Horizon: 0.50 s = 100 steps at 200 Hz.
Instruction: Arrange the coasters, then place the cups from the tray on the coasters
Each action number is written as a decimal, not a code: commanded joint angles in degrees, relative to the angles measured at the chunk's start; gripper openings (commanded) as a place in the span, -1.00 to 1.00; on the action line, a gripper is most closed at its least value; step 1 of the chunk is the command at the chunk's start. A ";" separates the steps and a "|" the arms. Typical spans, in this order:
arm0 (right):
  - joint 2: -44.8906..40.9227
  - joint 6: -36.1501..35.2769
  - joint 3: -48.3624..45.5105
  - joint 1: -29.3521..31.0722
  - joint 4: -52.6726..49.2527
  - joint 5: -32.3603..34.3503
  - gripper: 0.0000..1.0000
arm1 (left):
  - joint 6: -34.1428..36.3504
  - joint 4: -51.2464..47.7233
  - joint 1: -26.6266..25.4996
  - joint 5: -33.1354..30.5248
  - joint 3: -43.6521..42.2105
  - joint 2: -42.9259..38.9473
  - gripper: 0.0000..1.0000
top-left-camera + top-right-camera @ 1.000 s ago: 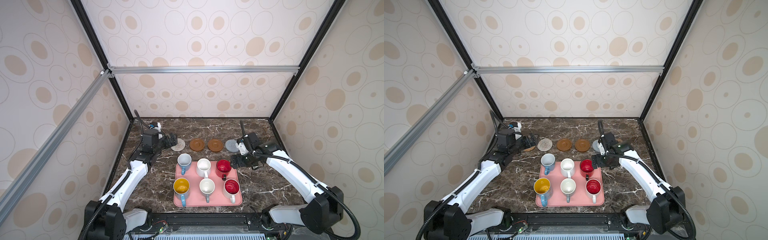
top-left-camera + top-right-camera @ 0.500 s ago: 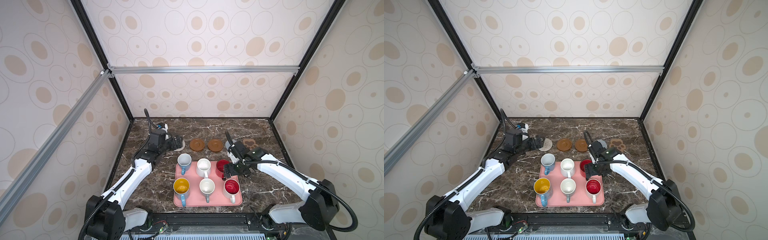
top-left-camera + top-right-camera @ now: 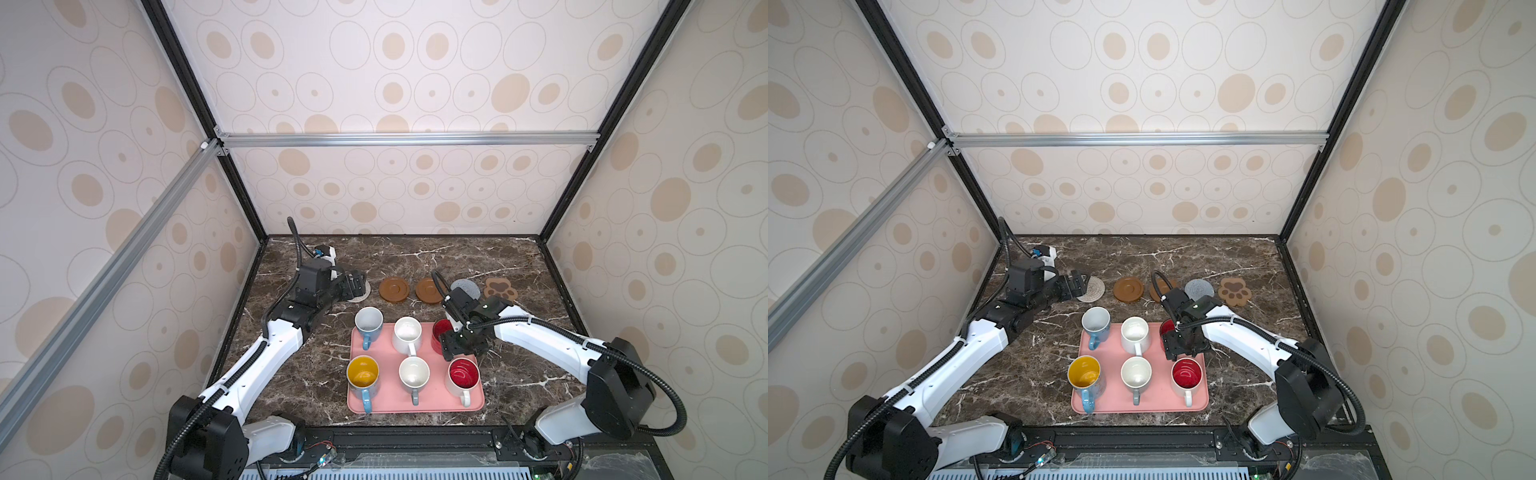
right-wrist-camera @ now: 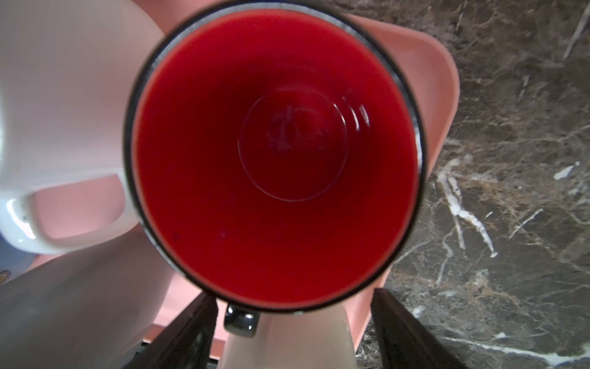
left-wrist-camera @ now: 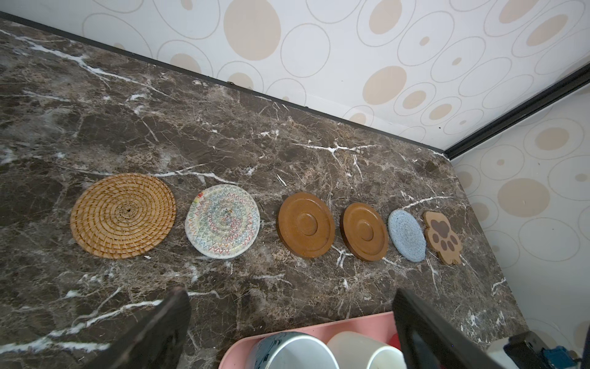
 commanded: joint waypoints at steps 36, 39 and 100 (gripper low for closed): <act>0.09 1.39 0.04 0.63 -0.76 3.94 0.40 | -0.75 0.28 -0.51 -0.69 0.35 -0.83 1.00; -0.02 1.45 -0.13 0.63 -0.74 4.03 0.39 | -0.75 0.36 -0.54 -0.68 0.34 -0.85 1.00; -0.12 1.89 -0.61 0.76 -0.32 5.32 0.19 | -1.01 0.77 -0.61 -0.86 -0.44 -1.20 1.00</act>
